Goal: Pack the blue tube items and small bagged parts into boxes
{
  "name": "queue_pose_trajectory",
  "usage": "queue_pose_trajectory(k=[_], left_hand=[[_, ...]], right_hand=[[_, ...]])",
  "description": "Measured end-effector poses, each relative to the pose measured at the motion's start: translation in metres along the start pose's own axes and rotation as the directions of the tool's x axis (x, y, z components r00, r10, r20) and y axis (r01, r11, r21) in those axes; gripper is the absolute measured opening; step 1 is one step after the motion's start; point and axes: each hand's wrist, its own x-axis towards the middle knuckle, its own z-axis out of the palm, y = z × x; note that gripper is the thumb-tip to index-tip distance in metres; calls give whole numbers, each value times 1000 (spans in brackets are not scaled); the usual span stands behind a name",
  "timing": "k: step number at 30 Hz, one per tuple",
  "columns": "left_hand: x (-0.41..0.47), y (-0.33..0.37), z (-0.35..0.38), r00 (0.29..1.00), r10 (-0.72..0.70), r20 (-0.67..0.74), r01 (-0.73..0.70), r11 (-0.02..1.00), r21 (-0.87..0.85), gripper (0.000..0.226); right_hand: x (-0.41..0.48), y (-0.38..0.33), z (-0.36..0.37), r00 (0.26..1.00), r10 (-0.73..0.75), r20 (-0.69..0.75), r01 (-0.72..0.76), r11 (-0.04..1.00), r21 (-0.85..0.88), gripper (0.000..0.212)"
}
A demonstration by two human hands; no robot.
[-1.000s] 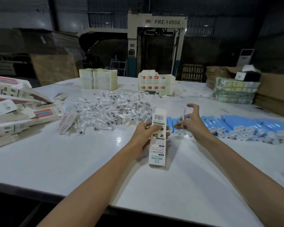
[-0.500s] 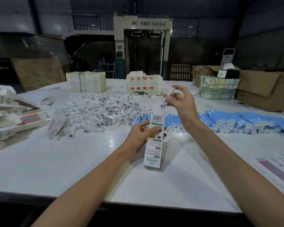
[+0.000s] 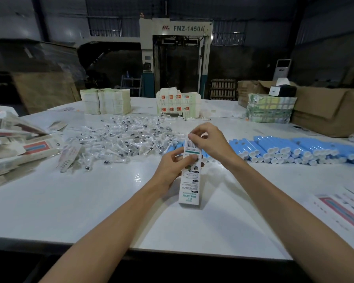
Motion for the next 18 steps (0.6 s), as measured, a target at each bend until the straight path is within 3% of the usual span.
queue_pose_trajectory(k=[3,6,10,18], left_hand=[[0,1,-2,999,2,-32,-2,1000,4,36],[2,3,-5,997,26,-68,-24,999,35,38],[4,1,-5,997,46,-65,-46,999,-13,64],[0,1,-5,990,140,35,-139,990,-33,63]], right_hand=[[-7,11,6,999,-32,-18,31,996,-81,17],[-22,25,10,994,4,-107,4,997,73,26],[-41,42,21,998,69,-2,-66,959,277,37],[-45,42,23,998,52,25,-58,916,397,42]])
